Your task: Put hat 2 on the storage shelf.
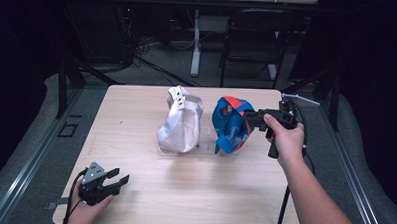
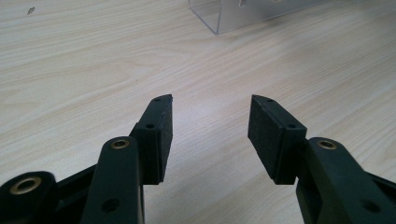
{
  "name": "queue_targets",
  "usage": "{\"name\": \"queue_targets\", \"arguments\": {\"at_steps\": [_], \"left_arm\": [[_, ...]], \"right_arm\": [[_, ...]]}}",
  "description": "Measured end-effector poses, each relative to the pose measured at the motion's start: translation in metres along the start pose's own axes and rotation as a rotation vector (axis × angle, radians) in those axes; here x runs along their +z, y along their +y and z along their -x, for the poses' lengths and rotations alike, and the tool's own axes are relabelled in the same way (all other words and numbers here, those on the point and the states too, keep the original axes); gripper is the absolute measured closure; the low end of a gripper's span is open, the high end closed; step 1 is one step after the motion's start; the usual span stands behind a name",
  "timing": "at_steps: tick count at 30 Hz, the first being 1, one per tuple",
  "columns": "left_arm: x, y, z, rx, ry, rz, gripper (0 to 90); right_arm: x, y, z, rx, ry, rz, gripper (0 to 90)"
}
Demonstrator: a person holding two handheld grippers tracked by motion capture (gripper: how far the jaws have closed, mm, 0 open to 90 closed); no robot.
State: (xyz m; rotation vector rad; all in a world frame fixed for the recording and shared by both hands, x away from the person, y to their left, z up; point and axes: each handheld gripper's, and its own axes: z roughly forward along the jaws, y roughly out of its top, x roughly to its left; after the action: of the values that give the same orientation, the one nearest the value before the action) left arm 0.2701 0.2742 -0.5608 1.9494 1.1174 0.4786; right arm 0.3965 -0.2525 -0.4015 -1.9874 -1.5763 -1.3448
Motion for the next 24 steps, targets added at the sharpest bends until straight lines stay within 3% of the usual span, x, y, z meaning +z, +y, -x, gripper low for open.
{"name": "queue_targets", "arguments": {"at_steps": [1,4,8,13,24], "left_arm": [[0.000,0.000,0.000,0.000,0.004,0.005,49.7],[0.001,0.000,0.000,0.003,0.007,0.003,48.9],[0.001,0.000,0.000,0.005,0.008,-0.013,48.5],[0.002,0.000,0.001,0.007,0.009,-0.014,48.5],[0.003,-0.001,0.001,0.011,0.010,-0.024,48.4]], "right_arm": [[-0.001,-0.007,0.005,-0.028,-0.010,0.020,54.9],[-0.004,-0.018,0.014,-0.053,-0.014,0.026,52.5],[-0.006,-0.029,0.023,-0.065,-0.012,0.025,50.3],[-0.006,-0.055,0.038,-0.159,-0.080,0.011,49.6],[0.007,-0.103,0.058,-0.284,-0.130,0.027,49.5]]}}
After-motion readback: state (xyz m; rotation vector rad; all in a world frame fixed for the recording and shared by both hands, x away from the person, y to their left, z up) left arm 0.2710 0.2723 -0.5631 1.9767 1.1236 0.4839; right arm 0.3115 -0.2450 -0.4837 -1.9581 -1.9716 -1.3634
